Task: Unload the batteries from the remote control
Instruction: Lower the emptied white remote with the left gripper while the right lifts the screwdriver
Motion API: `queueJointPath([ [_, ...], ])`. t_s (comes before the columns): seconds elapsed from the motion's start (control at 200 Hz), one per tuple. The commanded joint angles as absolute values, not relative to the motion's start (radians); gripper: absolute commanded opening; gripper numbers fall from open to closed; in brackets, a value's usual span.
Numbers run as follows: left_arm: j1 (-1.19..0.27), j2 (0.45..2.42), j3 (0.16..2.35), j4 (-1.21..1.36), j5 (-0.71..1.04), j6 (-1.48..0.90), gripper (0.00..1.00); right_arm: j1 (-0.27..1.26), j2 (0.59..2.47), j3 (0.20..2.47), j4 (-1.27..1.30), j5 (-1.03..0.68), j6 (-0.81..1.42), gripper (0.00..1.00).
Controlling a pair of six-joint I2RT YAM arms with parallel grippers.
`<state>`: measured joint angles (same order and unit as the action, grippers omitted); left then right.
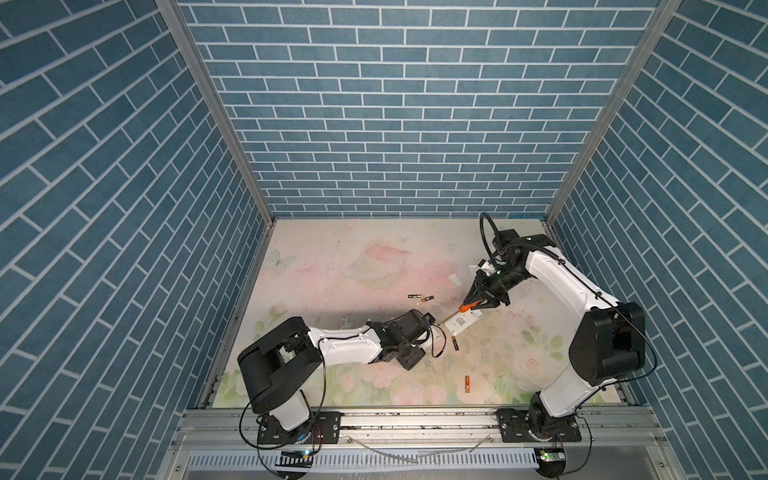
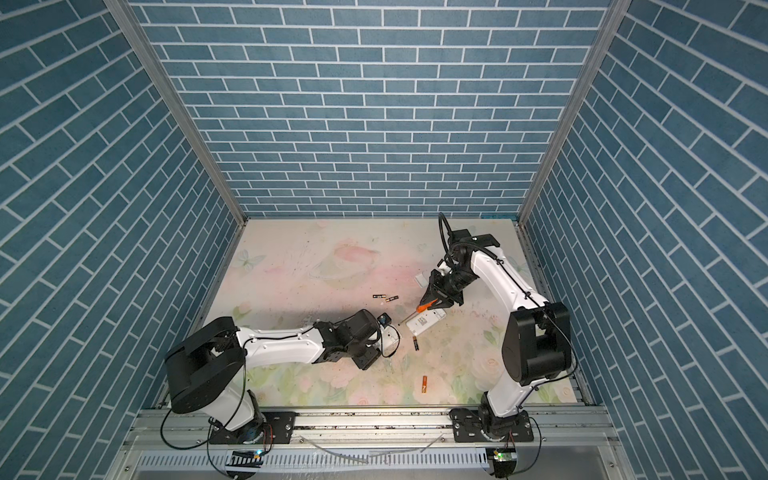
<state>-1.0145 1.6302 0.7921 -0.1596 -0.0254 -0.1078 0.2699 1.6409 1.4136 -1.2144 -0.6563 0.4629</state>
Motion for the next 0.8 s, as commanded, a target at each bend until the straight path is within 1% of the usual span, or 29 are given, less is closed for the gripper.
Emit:
queueJointPath([
  [0.0, -1.013, 1.63, 0.784, -0.204, -0.046, -0.145, 0.73, 0.236, 1.571, 1.449, -1.209, -0.632, 0.439, 0.0],
  [0.21, -0.994, 1.588, 0.782, -0.203, -0.043, -0.199, 0.8, 0.177, 1.487, 1.404, -1.121, -0.626, 0.477, 0.0],
  [0.365, -0.96, 1.536, 0.78, -0.211, -0.036, -0.232, 0.82, 0.121, 1.447, 1.32, -0.988, -0.642, 0.53, 0.0],
  [0.46, -0.931, 1.482, 0.771, -0.219, -0.031, -0.251, 0.84, 0.086, 1.44, 1.267, -0.896, -0.643, 0.569, 0.0],
  [0.795, -0.821, 1.262, 0.724, -0.222, -0.014, -0.294, 0.85, -0.045, 1.473, 1.138, -0.611, -0.674, 0.669, 0.0],
])
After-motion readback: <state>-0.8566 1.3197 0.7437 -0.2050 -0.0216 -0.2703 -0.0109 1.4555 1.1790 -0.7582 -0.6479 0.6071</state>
